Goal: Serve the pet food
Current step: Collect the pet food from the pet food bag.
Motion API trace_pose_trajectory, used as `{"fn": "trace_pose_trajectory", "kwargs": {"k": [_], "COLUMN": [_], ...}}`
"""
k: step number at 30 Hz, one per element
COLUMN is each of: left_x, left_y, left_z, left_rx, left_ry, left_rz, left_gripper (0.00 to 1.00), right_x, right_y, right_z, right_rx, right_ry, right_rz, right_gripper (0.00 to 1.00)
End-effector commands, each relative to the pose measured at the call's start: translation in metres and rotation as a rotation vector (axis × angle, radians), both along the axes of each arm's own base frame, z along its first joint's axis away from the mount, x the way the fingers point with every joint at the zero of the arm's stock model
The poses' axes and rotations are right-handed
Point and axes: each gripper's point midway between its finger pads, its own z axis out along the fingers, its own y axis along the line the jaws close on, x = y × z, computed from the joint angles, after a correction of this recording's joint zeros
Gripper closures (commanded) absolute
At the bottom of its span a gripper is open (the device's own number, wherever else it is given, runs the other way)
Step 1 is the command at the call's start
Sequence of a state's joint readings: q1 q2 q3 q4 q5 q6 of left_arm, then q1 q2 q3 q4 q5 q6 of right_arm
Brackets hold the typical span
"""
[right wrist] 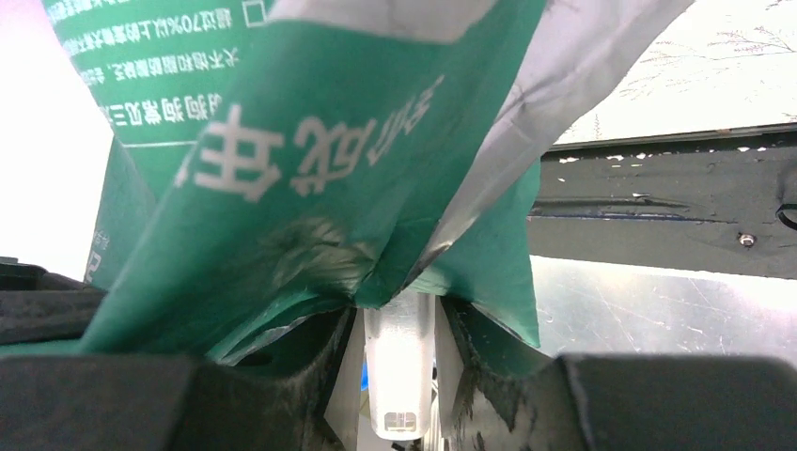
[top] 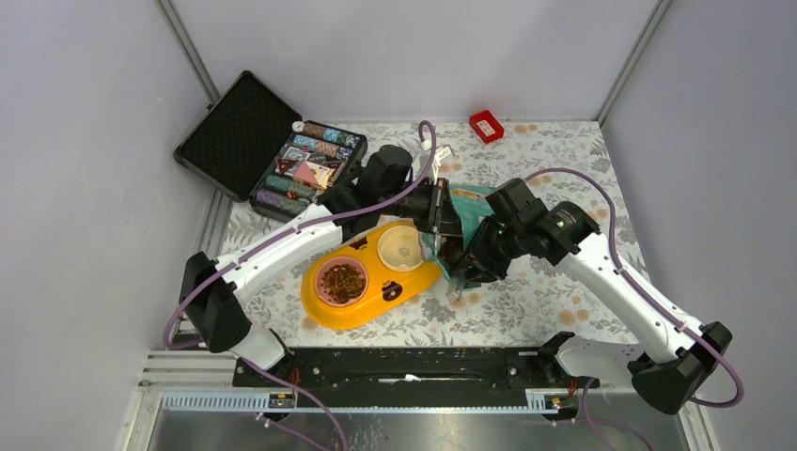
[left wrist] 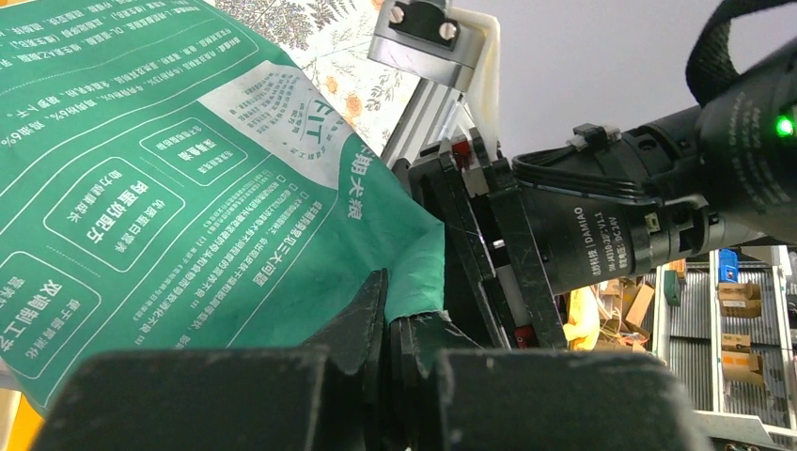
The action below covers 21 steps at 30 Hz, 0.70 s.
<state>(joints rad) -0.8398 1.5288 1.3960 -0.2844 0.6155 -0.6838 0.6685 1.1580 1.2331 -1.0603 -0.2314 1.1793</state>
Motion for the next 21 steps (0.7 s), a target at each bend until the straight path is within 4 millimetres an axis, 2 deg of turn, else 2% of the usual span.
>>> {"fn": "trace_pose_trajectory", "kwargs": {"k": [1, 11, 17, 21], "left_x": [-0.026, -0.030, -0.032, -0.034], "left_y": [0.006, 0.008, 0.006, 0.007], "left_z": [0.101, 0.105, 0.107, 0.113], "left_rx": [-0.242, -0.251, -0.260, -0.277], "left_ry": [-0.167, -0.168, -0.156, -0.158], "left_rz": [-0.071, -0.094, -0.113, -0.118], "left_gripper": [1.00, 1.00, 1.00, 1.00], "right_x": [0.021, 0.048, 0.055, 0.067], "right_y": [0.000, -0.030, -0.033, -0.050], "right_z": [-0.007, -0.021, -0.034, -0.046], "right_rx": [-0.014, -0.211, -0.268, -0.385], "right_ry": [-0.042, -0.193, -0.192, -0.229], "right_rz": [0.018, 0.062, 0.102, 0.094], "right_gripper": [1.00, 1.00, 1.00, 1.00]}}
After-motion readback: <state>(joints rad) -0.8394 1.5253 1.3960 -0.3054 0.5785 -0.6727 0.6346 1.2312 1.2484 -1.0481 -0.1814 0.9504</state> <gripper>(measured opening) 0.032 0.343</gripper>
